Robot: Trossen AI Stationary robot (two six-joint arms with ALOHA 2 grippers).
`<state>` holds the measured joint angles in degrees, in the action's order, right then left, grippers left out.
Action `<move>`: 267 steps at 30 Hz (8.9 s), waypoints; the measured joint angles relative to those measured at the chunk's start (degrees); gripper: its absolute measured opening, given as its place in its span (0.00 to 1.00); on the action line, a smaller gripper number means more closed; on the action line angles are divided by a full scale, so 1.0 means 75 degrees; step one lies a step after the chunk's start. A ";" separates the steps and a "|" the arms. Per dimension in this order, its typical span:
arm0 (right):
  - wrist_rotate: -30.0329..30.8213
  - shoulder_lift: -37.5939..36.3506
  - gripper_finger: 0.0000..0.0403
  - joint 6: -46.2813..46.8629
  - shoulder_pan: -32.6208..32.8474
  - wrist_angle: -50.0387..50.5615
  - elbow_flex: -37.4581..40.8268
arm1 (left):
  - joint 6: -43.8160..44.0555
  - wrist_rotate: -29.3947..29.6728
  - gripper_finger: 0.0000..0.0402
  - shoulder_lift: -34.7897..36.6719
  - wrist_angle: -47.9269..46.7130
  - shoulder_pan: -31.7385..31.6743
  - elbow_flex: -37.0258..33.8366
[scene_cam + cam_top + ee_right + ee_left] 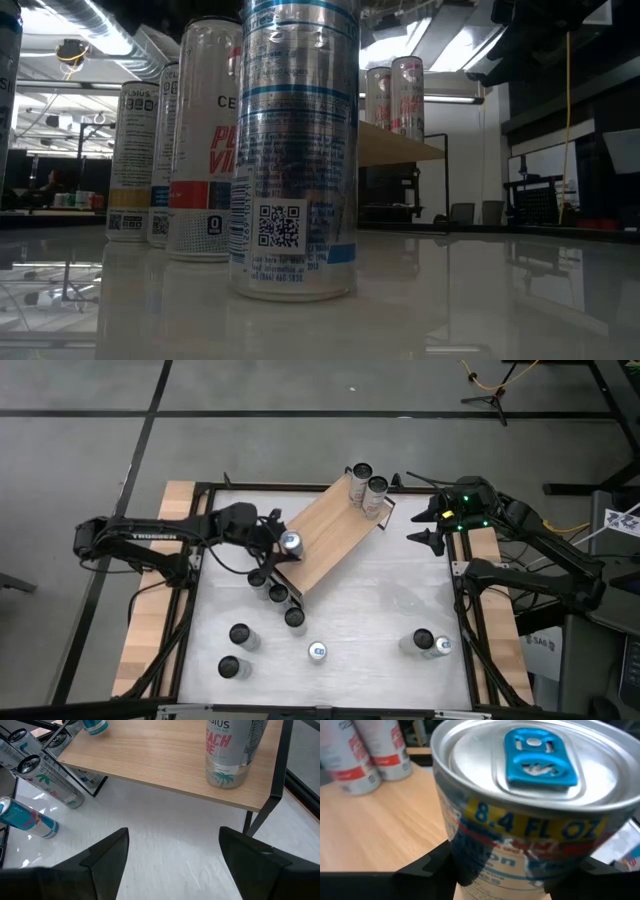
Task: Place canned beverage on shelf
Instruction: Put the blue soda can on the shelf
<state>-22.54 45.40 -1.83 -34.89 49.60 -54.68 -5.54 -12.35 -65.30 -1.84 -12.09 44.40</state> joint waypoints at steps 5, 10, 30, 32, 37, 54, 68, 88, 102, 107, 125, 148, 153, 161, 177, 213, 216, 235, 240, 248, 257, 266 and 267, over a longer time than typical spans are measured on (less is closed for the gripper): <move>-0.0001 0.0000 0.76 0.0000 0.0000 0.0000 0.0002 | -0.0943 -0.0705 0.54 0.0000 -0.0007 -0.0349 0.0000; -0.0001 0.0001 0.76 0.0000 0.0000 0.0000 0.0002 | -0.1719 -0.1285 0.54 0.0000 -0.0253 -0.0624 0.0000; -0.0001 -0.0002 0.76 0.0000 0.0000 -0.0003 0.0003 | -0.1735 -0.2375 0.57 0.0006 -0.0835 -0.1158 0.0000; -0.0001 0.0000 0.76 0.0000 0.0000 -0.0003 0.0001 | -0.1729 -0.2298 0.59 0.0006 -0.0838 -0.1135 0.0000; -0.0001 -0.0001 0.76 0.0000 0.0000 -0.0003 0.0003 | -0.1710 -0.2083 0.63 0.0006 -0.0837 -0.1117 0.0000; 0.0002 0.0000 0.76 0.0001 0.0000 -0.0004 0.0002 | -0.1813 -0.1727 0.64 0.0009 -0.0820 -0.1046 0.0000; 0.0002 0.0000 0.76 0.0000 0.0000 -0.0005 0.0000 | -0.1936 -0.1229 0.64 0.0012 -0.0815 -0.0671 0.0006; 0.0000 0.0001 0.76 0.0000 0.0000 -0.0006 0.0003 | -0.1886 -0.0599 0.81 0.0006 -0.0857 -0.0674 0.0006; -0.0001 -0.0001 0.76 0.0000 0.0000 -0.0006 0.0003 | -0.1683 -0.0272 0.88 0.0006 -0.0844 -0.0674 0.0071; 0.0002 0.0001 0.76 -0.0001 0.0000 -0.0006 0.0001 | -0.1653 0.0018 0.88 0.0180 -0.0839 -0.0677 0.0082; 0.0002 0.0001 0.76 0.0000 0.0000 -0.0006 0.0003 | 0.0541 0.0598 0.88 0.1151 -0.1576 -0.0667 0.0093; 0.0002 0.0001 0.76 -0.0003 0.0000 -0.0003 0.0003 | 0.3362 0.3775 0.88 0.1100 -0.1926 0.1141 0.0093; 0.0002 0.0000 0.76 -0.0003 0.0000 -0.0003 0.0002 | 0.3693 0.4184 0.88 0.0825 -0.1886 0.1354 0.0102; 0.0003 -0.0002 0.76 -0.0003 0.0000 -0.0003 0.0002 | 0.4325 0.5457 0.88 0.0150 -0.1585 0.1509 0.0102; 0.0005 0.0001 0.76 -0.0003 0.0000 -0.0003 0.0002 | 0.4324 0.5337 0.88 -0.0251 -0.1348 0.1506 0.0099; 0.0005 -0.0001 0.76 -0.0004 0.0000 -0.0003 0.0001 | 0.4418 0.5864 0.56 -0.0551 -0.1056 0.1722 0.0087; 0.0005 -0.0002 0.76 -0.0003 0.0000 -0.0003 0.0000 | 0.4114 0.5472 0.56 -0.0551 -0.0953 0.1720 0.0087; 0.0005 -0.0002 0.76 -0.0003 0.0000 -0.0003 0.0000 | 0.1166 0.1245 0.56 -0.0557 -0.0349 0.1120 0.0087; 0.0002 -0.0001 0.76 -0.0003 0.0000 -0.0003 0.0001 | 0.0973 0.1262 0.58 -0.0557 -0.0380 0.1076 0.0087; 0.0005 0.0001 0.76 -0.0003 0.0000 -0.0003 0.0000 | 0.1066 0.1375 0.66 -0.0557 -0.0380 0.1077 0.0087; 0.0005 -0.0002 0.76 -0.0003 0.0000 -0.0003 0.0000 | 0.1063 0.1375 0.70 -0.0545 -0.0356 0.1077 0.0090; 0.0003 -0.0002 0.76 -0.0003 0.0000 -0.0003 0.0001 | 0.1072 0.1376 0.80 -0.0545 -0.0372 0.1080 0.0090; 0.0005 -0.0001 0.76 -0.0003 0.0000 -0.0003 0.0002 | 0.1072 0.1376 0.81 -0.0545 -0.0374 0.1080 0.0090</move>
<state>-22.50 45.39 -1.85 -34.89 49.58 -54.66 2.50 -2.02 -69.38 -4.64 -3.99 45.08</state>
